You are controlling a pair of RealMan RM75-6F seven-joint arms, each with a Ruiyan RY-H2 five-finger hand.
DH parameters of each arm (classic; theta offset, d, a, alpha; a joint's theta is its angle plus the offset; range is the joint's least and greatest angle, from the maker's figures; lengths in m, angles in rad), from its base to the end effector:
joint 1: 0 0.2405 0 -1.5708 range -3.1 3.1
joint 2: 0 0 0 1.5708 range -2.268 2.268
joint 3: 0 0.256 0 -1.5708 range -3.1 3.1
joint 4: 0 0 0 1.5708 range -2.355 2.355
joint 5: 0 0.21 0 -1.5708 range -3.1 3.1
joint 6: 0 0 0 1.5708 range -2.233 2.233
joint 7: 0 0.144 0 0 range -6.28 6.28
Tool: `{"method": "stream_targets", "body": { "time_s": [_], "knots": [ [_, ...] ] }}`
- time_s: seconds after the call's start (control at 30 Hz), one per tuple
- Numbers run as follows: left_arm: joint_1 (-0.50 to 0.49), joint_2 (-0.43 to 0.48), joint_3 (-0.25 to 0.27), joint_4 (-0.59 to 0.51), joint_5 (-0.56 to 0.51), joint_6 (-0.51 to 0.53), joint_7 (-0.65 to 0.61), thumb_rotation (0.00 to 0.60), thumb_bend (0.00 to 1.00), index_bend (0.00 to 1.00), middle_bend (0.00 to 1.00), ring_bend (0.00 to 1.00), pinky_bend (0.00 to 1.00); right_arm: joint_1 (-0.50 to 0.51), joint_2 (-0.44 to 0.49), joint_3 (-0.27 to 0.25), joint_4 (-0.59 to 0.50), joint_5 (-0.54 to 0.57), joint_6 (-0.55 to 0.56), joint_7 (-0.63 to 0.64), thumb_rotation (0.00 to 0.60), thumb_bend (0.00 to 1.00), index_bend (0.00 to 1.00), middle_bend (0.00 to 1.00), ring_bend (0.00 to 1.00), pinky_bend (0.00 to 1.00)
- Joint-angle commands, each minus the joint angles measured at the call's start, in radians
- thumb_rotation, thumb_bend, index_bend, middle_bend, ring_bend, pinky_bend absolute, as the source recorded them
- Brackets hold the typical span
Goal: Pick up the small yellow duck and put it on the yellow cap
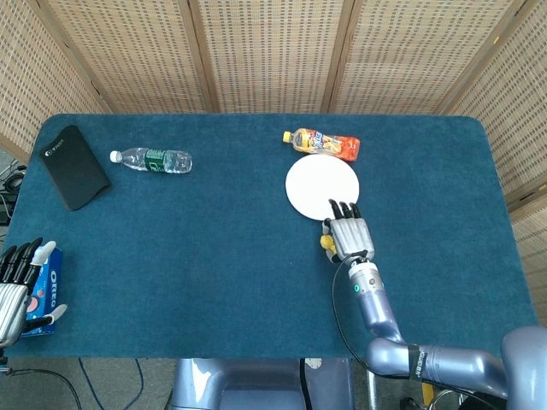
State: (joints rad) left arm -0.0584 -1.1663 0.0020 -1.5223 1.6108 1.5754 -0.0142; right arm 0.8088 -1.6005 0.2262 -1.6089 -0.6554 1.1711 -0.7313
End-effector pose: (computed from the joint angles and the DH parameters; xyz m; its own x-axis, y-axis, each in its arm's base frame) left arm -0.3130 0.1620 0.1502 0.4238 -0.0268 0.9053 0.9007 -0.0928 -0.4244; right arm -0.1364 -0.3447 -0.0147 0.4727 -0.2764 0.8367 -0.8809 -0.1222 0.4573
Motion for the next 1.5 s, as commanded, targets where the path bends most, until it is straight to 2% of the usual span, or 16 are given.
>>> {"method": "stream_targets", "body": {
  "time_s": [0.03, 0.33, 0.67, 1.0, 1.4, 1.5],
  "knots": [
    [0.003, 0.001, 0.001, -0.006, 0.004, 0.007, 0.008, 0.600, 0.13, 0.00, 0.00, 0.00, 0.00, -0.017, 0.011, -0.010, -0.005, -0.015, -0.002, 0.026, 0.600, 0.29, 0.48, 0.02, 0.00, 0.00],
    [0.006, -0.001, 0.004, -0.014, 0.016, 0.014, 0.024, 0.600, 0.13, 0.00, 0.00, 0.00, 0.00, -0.040, 0.022, -0.017, 0.019, -0.041, -0.021, 0.082, 0.600, 0.29, 0.48, 0.02, 0.00, 0.00],
    [0.005, -0.003, 0.004, -0.015, 0.016, 0.010, 0.033, 0.600, 0.12, 0.00, 0.00, 0.00, 0.00, -0.048, -0.019, -0.029, 0.109, -0.033, -0.069, 0.116, 0.600, 0.28, 0.48, 0.02, 0.00, 0.00],
    [0.002, -0.005, 0.004, -0.013, 0.016, 0.004, 0.027, 0.600, 0.12, 0.00, 0.00, 0.00, 0.00, -0.052, -0.045, -0.014, 0.175, -0.022, -0.108, 0.160, 0.600, 0.28, 0.48, 0.02, 0.00, 0.00],
    [0.002, -0.003, 0.003, -0.012, 0.013, 0.001, 0.021, 0.600, 0.13, 0.00, 0.00, 0.00, 0.00, -0.046, -0.054, 0.003, 0.190, -0.015, -0.124, 0.166, 0.600, 0.28, 0.48, 0.02, 0.00, 0.00],
    [0.001, -0.004, 0.004, -0.012, 0.012, -0.003, 0.024, 0.600, 0.13, 0.00, 0.00, 0.00, 0.00, -0.044, -0.055, 0.002, 0.195, -0.017, -0.125, 0.162, 0.600, 0.26, 0.43, 0.01, 0.00, 0.00]
  ]
}}
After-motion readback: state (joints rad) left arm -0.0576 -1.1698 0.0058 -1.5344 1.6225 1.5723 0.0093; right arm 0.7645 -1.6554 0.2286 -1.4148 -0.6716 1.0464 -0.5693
